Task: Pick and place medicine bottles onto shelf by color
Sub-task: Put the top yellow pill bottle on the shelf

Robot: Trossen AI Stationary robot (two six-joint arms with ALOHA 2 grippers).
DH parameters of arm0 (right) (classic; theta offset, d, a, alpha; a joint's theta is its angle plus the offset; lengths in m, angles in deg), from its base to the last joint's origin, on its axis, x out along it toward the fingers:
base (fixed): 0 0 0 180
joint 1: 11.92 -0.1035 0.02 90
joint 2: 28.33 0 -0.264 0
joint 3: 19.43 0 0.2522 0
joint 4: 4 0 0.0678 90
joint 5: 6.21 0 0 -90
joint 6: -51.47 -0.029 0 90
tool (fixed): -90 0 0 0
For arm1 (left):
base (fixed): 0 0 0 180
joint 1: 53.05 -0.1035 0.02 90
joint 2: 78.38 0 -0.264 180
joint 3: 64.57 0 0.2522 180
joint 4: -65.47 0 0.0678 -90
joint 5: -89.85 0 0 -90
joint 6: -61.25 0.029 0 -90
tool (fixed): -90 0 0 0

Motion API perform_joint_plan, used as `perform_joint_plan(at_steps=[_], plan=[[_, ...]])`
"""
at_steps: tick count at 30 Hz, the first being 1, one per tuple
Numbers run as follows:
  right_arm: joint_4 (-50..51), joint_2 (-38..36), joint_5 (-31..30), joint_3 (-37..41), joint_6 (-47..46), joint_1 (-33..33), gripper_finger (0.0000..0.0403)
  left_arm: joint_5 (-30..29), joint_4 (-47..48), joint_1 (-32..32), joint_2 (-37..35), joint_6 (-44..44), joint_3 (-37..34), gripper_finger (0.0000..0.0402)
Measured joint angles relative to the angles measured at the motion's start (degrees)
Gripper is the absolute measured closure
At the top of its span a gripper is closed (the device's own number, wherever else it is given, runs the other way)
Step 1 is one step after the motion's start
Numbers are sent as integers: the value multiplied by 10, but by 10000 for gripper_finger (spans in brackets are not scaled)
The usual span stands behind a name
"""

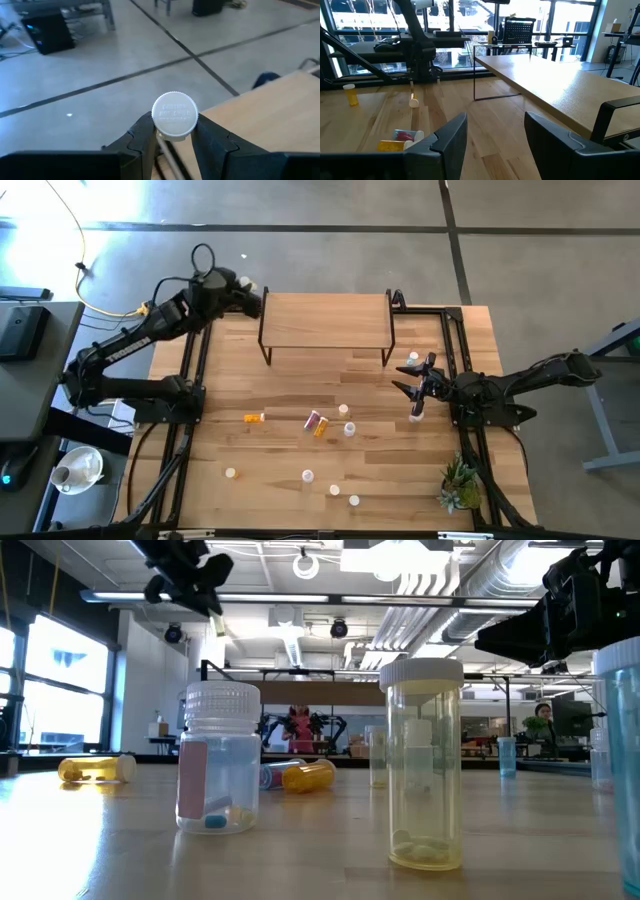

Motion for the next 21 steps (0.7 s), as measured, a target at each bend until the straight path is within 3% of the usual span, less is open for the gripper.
perform_joint_plan(at_steps=[11,21], plan=[[0,0,0,0,0,0,214,81,2,0,130,29,49,300],[0,0,0,0,0,0,214,87,-2,8,186,15,49,300]])
